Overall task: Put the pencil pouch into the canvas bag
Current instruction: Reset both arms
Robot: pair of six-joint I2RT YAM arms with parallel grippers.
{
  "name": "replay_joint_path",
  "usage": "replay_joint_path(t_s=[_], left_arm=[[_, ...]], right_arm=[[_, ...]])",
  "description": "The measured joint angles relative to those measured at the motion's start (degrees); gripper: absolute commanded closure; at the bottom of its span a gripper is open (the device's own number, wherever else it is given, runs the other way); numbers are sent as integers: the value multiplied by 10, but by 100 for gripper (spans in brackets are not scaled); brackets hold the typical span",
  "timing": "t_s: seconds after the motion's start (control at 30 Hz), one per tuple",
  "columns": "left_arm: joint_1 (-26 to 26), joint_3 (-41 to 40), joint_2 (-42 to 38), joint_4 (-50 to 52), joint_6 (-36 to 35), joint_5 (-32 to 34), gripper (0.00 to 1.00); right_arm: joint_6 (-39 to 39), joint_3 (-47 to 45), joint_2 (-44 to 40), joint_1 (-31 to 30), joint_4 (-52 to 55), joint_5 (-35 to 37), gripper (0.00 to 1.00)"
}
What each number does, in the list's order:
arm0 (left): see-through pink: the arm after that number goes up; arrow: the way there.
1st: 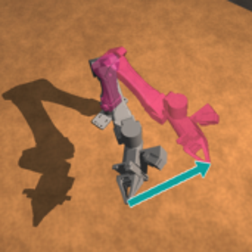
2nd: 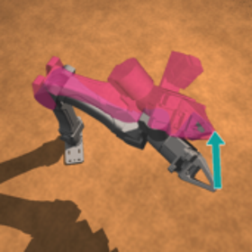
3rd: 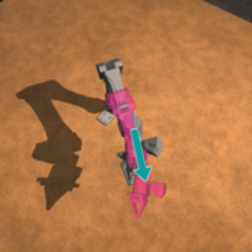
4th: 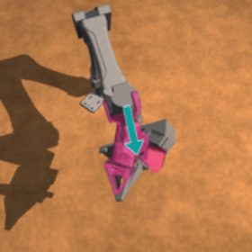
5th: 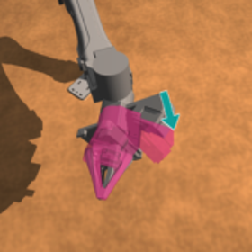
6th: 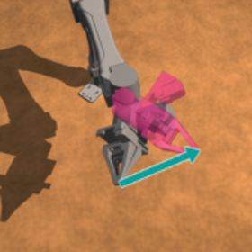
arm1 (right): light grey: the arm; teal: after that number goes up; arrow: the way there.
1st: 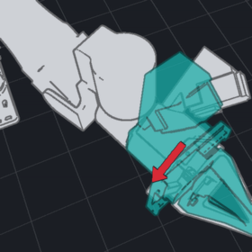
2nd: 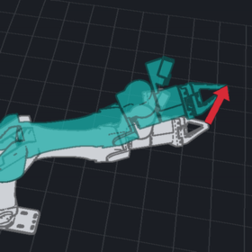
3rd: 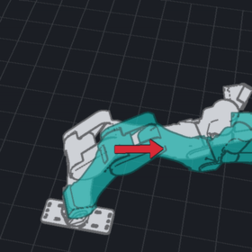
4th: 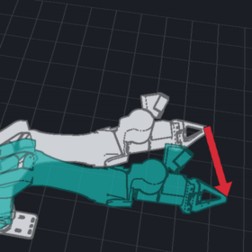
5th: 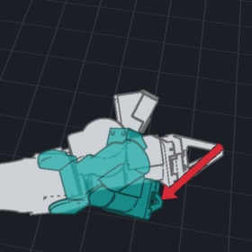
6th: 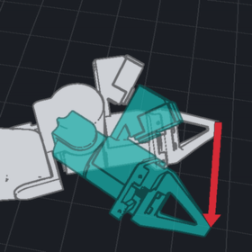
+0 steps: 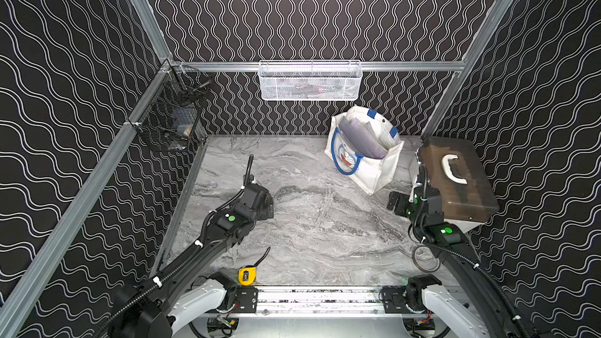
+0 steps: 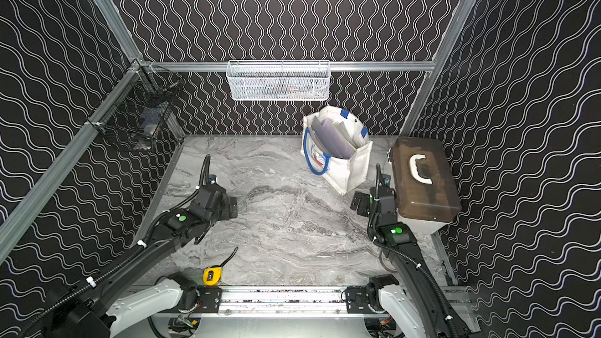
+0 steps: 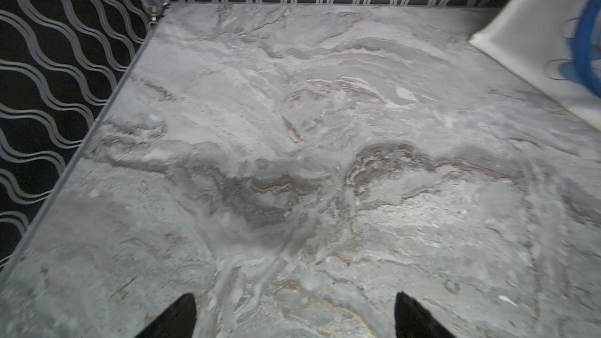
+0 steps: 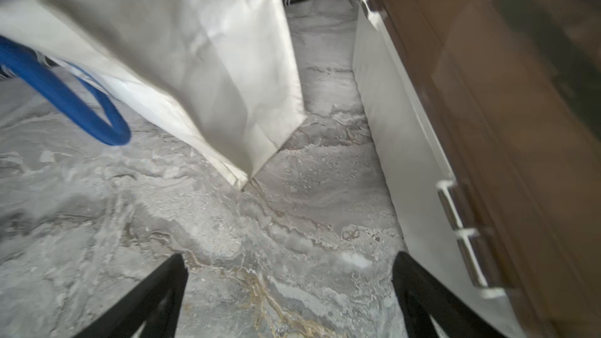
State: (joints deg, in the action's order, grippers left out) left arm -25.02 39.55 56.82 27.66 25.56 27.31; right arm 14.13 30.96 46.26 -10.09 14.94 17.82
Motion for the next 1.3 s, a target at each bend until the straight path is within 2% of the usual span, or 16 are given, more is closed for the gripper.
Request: replay_joint_path(t_s=[0.13,0.23,0.33,0.43,0.63,0.77,0.87,0.97,1.3], left_arm=[[1,-78,-41,-63,-16,62,1],[2,-133,-59,-157,-65,109,1],[19,-182,-38,-280,-128,140,1],[49,-213,30,-419,-172,138,1],[110,-219,249,-686,-230,92,1],[149,-214,335,-796,-245,32,1],[160,-211,375,-846,-253,-2,1],[175,-197,378,-853,-254,-36,1],[183,-194,379,-864,-252,-63,1]], right_arm=[[-15,-103,8,18,-112,31,0],[-18,-139,37,31,-181,37,0],[-28,-157,82,39,-263,43,0],[-33,-166,144,48,-347,49,0],[-59,-141,296,57,-493,39,0],[-67,-111,376,70,-567,22,0],[-72,-110,429,85,-643,7,0],[-71,-110,482,99,-675,-4,0],[-71,-84,494,104,-693,-15,0]])
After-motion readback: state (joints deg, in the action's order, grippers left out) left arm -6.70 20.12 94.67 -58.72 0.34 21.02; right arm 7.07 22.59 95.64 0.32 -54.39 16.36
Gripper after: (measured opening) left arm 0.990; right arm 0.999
